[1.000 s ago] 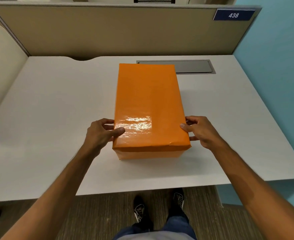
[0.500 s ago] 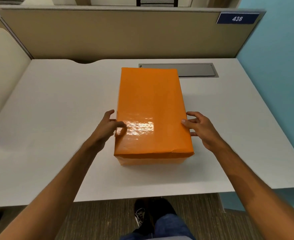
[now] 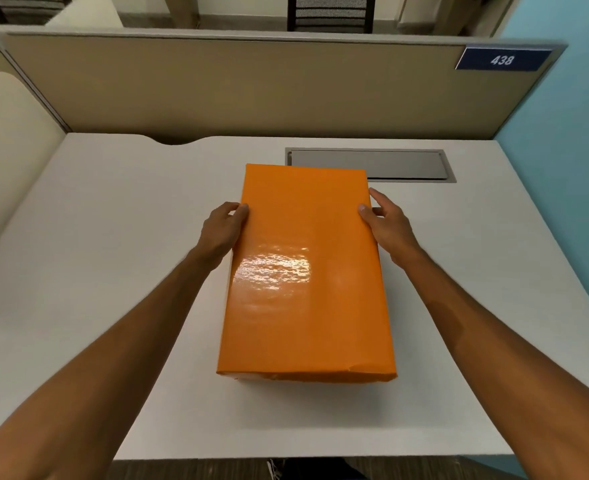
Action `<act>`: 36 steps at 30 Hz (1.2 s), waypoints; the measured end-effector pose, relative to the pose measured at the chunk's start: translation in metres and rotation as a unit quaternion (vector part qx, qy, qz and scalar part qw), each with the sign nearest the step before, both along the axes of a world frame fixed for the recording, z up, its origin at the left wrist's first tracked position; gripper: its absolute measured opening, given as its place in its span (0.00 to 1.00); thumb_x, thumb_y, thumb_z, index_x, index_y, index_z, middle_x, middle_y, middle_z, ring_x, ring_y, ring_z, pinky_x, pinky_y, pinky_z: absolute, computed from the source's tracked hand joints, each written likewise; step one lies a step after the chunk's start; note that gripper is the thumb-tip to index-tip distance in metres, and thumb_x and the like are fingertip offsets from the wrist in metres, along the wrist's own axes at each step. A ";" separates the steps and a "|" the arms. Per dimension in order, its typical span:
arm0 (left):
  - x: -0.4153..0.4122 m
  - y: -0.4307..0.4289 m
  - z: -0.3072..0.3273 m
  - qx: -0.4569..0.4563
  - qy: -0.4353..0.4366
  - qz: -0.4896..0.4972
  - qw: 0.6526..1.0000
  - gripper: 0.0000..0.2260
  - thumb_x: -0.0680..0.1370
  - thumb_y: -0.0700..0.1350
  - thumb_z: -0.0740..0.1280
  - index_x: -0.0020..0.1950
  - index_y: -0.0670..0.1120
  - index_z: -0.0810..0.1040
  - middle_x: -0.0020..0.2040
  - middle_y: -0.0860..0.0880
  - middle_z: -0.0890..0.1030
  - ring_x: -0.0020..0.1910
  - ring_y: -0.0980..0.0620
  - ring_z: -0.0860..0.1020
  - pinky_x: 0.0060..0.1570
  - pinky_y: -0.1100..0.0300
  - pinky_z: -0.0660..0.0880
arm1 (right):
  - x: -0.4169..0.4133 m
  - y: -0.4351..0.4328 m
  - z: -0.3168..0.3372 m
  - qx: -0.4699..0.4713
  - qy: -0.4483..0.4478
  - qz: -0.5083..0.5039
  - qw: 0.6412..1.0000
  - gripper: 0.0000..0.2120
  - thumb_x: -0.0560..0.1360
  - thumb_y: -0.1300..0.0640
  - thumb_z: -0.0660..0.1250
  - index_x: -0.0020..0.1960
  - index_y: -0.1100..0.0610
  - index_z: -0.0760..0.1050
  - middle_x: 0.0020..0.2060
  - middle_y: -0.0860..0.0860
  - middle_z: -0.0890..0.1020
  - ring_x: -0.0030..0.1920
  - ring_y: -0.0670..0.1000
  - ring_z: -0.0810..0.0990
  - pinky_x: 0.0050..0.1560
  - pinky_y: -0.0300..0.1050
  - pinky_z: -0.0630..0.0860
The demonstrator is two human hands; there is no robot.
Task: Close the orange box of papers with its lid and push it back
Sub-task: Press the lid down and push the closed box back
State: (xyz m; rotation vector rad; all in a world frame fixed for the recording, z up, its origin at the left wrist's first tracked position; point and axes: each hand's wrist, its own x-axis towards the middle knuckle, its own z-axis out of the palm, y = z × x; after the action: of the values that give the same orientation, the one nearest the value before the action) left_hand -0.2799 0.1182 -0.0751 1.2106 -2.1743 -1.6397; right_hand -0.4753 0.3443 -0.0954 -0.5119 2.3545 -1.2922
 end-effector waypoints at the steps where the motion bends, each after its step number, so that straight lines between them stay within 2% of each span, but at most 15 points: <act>1: -0.005 -0.001 0.000 -0.009 0.000 0.010 1.000 0.26 0.82 0.59 0.57 0.73 0.43 0.71 0.70 0.42 0.76 0.66 0.40 0.77 0.66 0.38 0.73 | -0.005 -0.005 -0.001 0.006 0.006 -0.002 1.000 0.25 0.81 0.46 0.60 0.76 0.49 0.62 0.67 0.57 0.76 0.63 0.58 0.78 0.60 0.59 0.77; 8: -0.015 -0.008 -0.013 0.013 0.009 0.043 0.999 0.24 0.82 0.58 0.57 0.69 0.44 0.76 0.64 0.42 0.81 0.59 0.41 0.81 0.63 0.42 0.76 | -0.019 -0.016 -0.015 -0.015 -0.005 -0.035 0.999 0.23 0.81 0.44 0.59 0.74 0.48 0.66 0.64 0.56 0.78 0.57 0.56 0.80 0.57 0.58 0.79; 12: -0.015 -0.013 -0.020 0.042 0.021 0.044 0.998 0.25 0.81 0.59 0.59 0.71 0.44 0.75 0.66 0.43 0.80 0.59 0.44 0.80 0.64 0.41 0.75 | -0.020 -0.018 -0.023 -0.030 -0.012 -0.045 0.998 0.22 0.81 0.44 0.59 0.74 0.48 0.67 0.64 0.54 0.79 0.53 0.50 0.79 0.51 0.49 0.77; 14: -0.015 -0.016 -0.022 0.066 0.019 0.056 0.996 0.26 0.81 0.58 0.61 0.72 0.43 0.74 0.67 0.42 0.79 0.62 0.41 0.79 0.65 0.39 0.74 | -0.022 -0.019 -0.025 -0.037 -0.025 -0.053 0.998 0.22 0.81 0.45 0.60 0.73 0.48 0.68 0.63 0.54 0.79 0.53 0.51 0.80 0.52 0.51 0.79; 18: -0.016 -0.023 -0.020 0.084 0.030 0.069 0.994 0.25 0.80 0.54 0.64 0.73 0.41 0.73 0.69 0.41 0.77 0.66 0.37 0.77 0.65 0.37 0.74 | -0.025 -0.020 -0.028 -0.049 -0.057 -0.075 0.994 0.21 0.80 0.44 0.62 0.72 0.46 0.69 0.59 0.53 0.80 0.53 0.54 0.81 0.54 0.60 0.80; 22: -0.016 -0.018 -0.017 0.034 0.041 0.040 0.998 0.26 0.81 0.54 0.62 0.79 0.50 0.64 0.77 0.44 0.69 0.72 0.40 0.72 0.69 0.36 0.69 | -0.022 -0.020 -0.026 -0.048 -0.055 -0.078 0.994 0.21 0.80 0.44 0.61 0.72 0.45 0.69 0.61 0.53 0.80 0.55 0.55 0.81 0.56 0.61 0.79; 26: -0.016 -0.012 -0.012 -0.017 0.033 0.000 0.999 0.24 0.83 0.55 0.56 0.79 0.50 0.64 0.76 0.45 0.71 0.72 0.40 0.73 0.69 0.37 0.70 | -0.019 -0.017 -0.016 -0.039 -0.076 -0.067 0.994 0.23 0.80 0.43 0.61 0.74 0.45 0.67 0.65 0.52 0.78 0.58 0.55 0.80 0.56 0.61 0.79; 29: -0.010 -0.003 -0.009 -0.056 0.016 -0.015 0.998 0.24 0.84 0.56 0.53 0.79 0.50 0.63 0.76 0.45 0.70 0.72 0.41 0.73 0.70 0.39 0.69 | -0.009 -0.009 -0.008 -0.021 -0.112 -0.055 0.992 0.23 0.79 0.39 0.60 0.70 0.48 0.70 0.62 0.52 0.79 0.55 0.53 0.80 0.45 0.53 0.79; 32: 0.010 0.010 -0.011 -0.021 0.018 0.017 0.999 0.25 0.83 0.56 0.57 0.78 0.50 0.64 0.73 0.42 0.74 0.67 0.40 0.77 0.67 0.39 0.72 | 0.010 0.010 -0.006 -0.029 -0.150 -0.058 0.987 0.21 0.79 0.40 0.61 0.64 0.52 0.74 0.53 0.51 0.82 0.52 0.53 0.81 0.36 0.47 0.76; 34: 0.030 0.019 -0.016 0.009 0.024 0.017 1.000 0.24 0.82 0.55 0.61 0.78 0.52 0.65 0.68 0.43 0.78 0.62 0.41 0.80 0.64 0.39 0.75 | 0.025 0.026 -0.008 -0.047 -0.165 -0.051 0.984 0.20 0.79 0.42 0.63 0.64 0.52 0.74 0.53 0.51 0.82 0.52 0.53 0.82 0.37 0.47 0.78; 36: 0.052 0.029 -0.020 0.034 0.029 0.008 0.999 0.25 0.81 0.55 0.63 0.77 0.55 0.64 0.66 0.45 0.80 0.59 0.43 0.81 0.59 0.42 0.77 | 0.040 0.043 -0.009 -0.061 -0.170 -0.039 0.983 0.20 0.78 0.44 0.66 0.67 0.51 0.73 0.56 0.51 0.82 0.53 0.52 0.82 0.43 0.51 0.80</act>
State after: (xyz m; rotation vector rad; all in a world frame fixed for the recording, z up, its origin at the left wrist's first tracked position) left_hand -0.2276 0.1467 -0.0955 1.1791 -2.0866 -1.7324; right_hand -0.4352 0.3871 -0.1046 -0.2125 2.0397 -1.4384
